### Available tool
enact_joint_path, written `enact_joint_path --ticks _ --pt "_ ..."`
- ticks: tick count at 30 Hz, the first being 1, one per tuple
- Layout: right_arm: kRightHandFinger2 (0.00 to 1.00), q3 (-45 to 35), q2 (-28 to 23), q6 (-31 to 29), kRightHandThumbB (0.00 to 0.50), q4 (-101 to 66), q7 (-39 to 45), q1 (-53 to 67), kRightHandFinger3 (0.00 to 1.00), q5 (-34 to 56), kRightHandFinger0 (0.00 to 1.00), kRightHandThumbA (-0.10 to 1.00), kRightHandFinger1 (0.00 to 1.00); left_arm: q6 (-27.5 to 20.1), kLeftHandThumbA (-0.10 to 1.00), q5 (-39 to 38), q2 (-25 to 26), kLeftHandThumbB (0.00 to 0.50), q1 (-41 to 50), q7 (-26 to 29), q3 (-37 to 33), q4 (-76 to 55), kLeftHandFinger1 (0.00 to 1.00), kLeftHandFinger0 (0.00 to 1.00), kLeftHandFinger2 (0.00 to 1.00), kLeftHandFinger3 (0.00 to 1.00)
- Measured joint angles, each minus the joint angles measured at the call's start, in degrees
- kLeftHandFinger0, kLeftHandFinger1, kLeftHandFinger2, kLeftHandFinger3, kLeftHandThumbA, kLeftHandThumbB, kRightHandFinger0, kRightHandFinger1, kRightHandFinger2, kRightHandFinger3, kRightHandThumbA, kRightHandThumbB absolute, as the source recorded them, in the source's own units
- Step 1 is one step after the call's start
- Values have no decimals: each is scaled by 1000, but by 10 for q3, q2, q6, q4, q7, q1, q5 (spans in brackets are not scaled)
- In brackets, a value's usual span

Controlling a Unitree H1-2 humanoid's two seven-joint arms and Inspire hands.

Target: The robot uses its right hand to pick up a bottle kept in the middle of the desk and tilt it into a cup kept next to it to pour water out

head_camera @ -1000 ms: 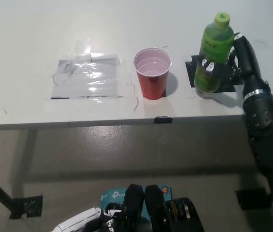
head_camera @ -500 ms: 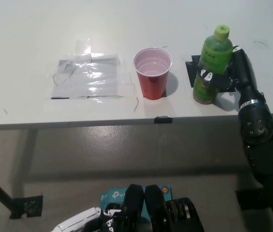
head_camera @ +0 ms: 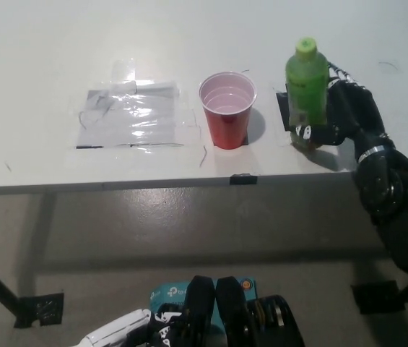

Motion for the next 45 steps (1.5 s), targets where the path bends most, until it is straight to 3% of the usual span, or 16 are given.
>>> enact_joint_path --ticks 10,14,26,34,35,38,41,42,43,45 --pt "1000 -8 -1 108 500 -55 53 2 1000 -9 1000 935 1000 0 371 0 0 500 1 0 0 0 1000 1000 1000 1000" --pt "1000 -11 -2 128 500 -56 60 10 1000 -9 1000 994 1000 0 368 0 0 500 2 0 0 0 1000 1000 1000 1000" --pt "1000 -28 -20 173 500 -124 93 59 1000 -5 1000 1000 1000 0 377 1 0 500 5 0 0 -1 1000 1000 1000 1000" --pt "1000 -41 -36 206 500 -286 135 150 1000 6 1000 1000 1000 0 378 0 0 500 7 0 1 -1 1000 1000 1000 1000" --pt "1000 -41 -39 208 500 -307 141 163 1000 8 1000 968 1000 0 379 0 0 500 7 0 1 -1 1000 1000 1000 1000" --pt "1000 -41 -47 214 500 -364 159 198 1000 13 1000 719 1000 0 380 0 0 500 6 0 0 -1 1000 1000 1000 1000" --pt "1000 -37 -56 221 419 -439 174 253 1000 14 1000 574 1000 0 376 0 0 500 7 0 0 -1 1000 1000 1000 1000" --pt "1000 -34 -57 222 413 -466 177 273 1000 13 1000 573 1000 0 376 0 0 500 7 0 0 0 1000 1000 1000 1000" --pt "1000 -32 -58 222 355 -488 180 292 1000 12 1000 498 1000 1 388 0 0 500 7 0 0 0 1000 1000 1000 1000" --pt "1000 -25 -56 222 332 -532 182 332 1000 9 1000 467 1000 1 398 0 0 500 7 0 0 0 1000 1000 1000 1000"
